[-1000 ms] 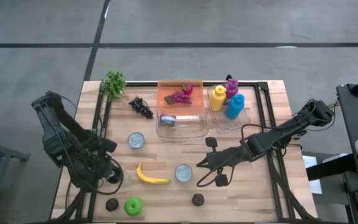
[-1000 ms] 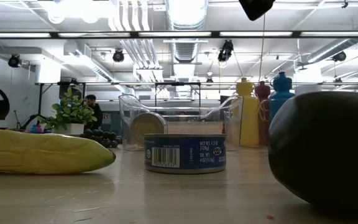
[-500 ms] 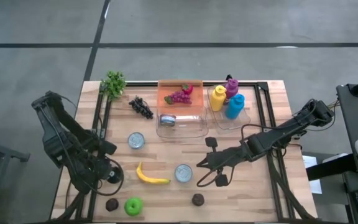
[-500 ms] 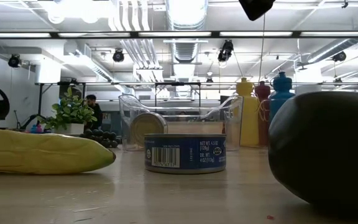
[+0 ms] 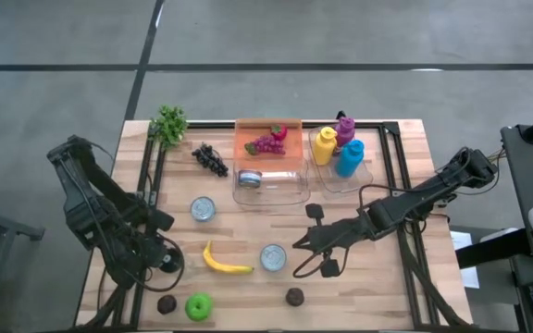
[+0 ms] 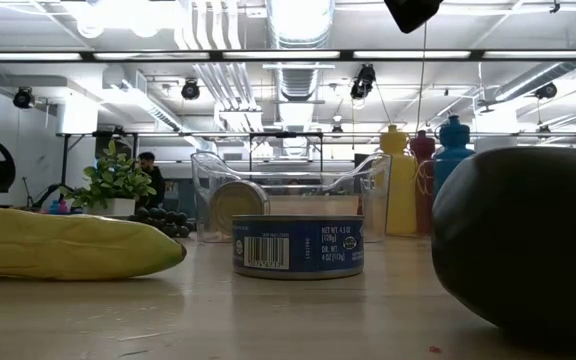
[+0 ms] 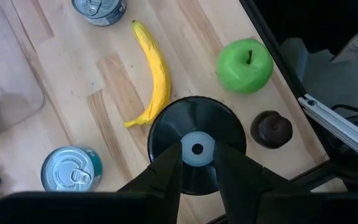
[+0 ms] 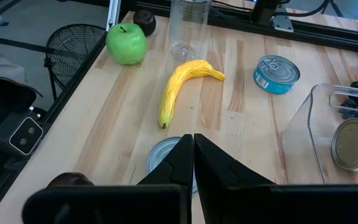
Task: Pick & Place Food Item
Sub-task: Put the transparent water bottle into the right transparent bin
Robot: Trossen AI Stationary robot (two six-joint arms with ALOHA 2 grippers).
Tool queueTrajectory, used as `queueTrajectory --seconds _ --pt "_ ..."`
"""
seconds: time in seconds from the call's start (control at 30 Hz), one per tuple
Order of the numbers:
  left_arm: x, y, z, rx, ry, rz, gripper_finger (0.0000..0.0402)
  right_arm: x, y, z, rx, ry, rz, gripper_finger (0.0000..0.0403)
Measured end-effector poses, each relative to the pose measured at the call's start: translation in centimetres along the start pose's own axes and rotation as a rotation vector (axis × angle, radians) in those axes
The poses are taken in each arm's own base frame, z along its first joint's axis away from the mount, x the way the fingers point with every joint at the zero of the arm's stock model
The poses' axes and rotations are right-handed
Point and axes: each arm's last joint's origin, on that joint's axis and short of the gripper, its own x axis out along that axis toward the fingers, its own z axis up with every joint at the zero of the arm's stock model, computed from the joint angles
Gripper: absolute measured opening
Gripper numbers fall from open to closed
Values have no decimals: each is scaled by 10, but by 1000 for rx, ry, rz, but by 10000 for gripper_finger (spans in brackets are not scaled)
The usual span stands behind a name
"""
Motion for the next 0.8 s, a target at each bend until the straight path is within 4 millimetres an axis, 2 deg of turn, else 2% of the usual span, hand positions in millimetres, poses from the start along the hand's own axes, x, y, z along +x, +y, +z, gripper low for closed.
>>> queueTrajectory --seconds 0.3,0.4,0.8 --pt "0 0 0 1 0 0 98 0 0 0 0 0 0 8" --pt "0 0 0 1 2 1 110 0 0 0 0 0 0 8" --pt "-1 0 1 -1 -8 -3 263 0 0 0 0 0 0 8"
